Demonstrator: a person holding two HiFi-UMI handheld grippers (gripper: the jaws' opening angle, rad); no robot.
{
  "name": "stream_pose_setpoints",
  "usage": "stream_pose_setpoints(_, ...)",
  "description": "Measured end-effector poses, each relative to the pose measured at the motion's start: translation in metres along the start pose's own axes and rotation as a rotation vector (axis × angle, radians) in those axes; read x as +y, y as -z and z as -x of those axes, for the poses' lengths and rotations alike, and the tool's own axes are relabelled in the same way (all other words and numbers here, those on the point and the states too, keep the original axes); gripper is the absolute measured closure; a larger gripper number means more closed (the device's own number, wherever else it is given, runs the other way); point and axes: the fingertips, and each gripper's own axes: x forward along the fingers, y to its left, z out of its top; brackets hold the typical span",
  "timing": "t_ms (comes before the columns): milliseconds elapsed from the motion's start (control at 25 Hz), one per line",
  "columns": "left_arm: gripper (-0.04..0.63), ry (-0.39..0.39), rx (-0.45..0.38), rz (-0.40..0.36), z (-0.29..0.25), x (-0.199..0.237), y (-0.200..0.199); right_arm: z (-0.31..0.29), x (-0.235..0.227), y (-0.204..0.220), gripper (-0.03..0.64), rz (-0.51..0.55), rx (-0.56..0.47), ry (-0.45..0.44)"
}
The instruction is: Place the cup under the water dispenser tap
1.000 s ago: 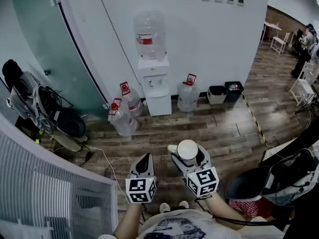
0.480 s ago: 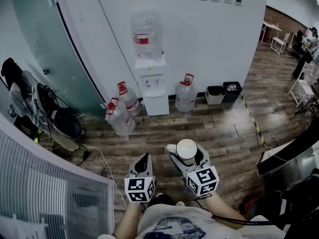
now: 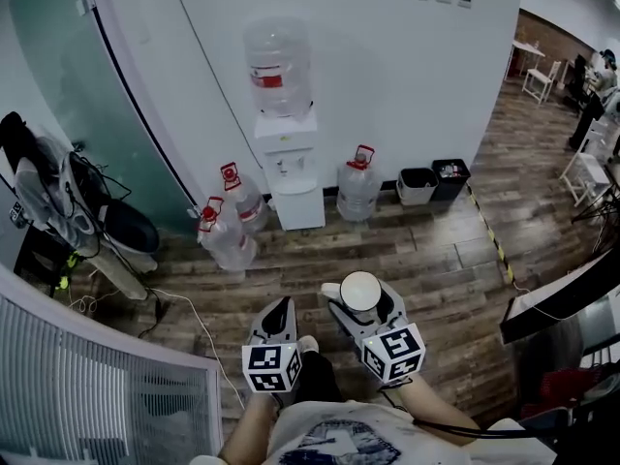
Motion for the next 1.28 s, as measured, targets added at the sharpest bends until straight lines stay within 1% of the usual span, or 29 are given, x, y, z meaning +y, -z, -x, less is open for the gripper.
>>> stream_pose_setpoints(280,0.545,0.031,0.003,0.009,-0.077,0.049,-0.021,-0.081,-0.029,-0.007,0.249,0.000,0.029,0.020)
stream_pose_setpoints(560,0.545,0.055,0.015,-0.003,-0.150,0.118,-0.058,-0.184,-0.047,-0.030,0.249,-0.002,0.039,0.040)
stream_pose_setpoints(840,0.545,0.077,0.034,-0.002,-0.207,0.182,-0.079,-0.268,-0.060,-0.040,0.249,-0.016,0.055,0.072)
stream_pose_setpoints(1000,0.545,0.095,0.043,-0.001,-0.232,0.204,-0.084,-0.298,-0.067,-0.039,0.249,-0.033,0.071,0.094)
stream_pose_setpoints(1280,0.545,0.112,0.065,0.013,-0.270,0.220,-0.084,-0.334,-0.087,-0.034,0.249,-0.039,0.104,0.119)
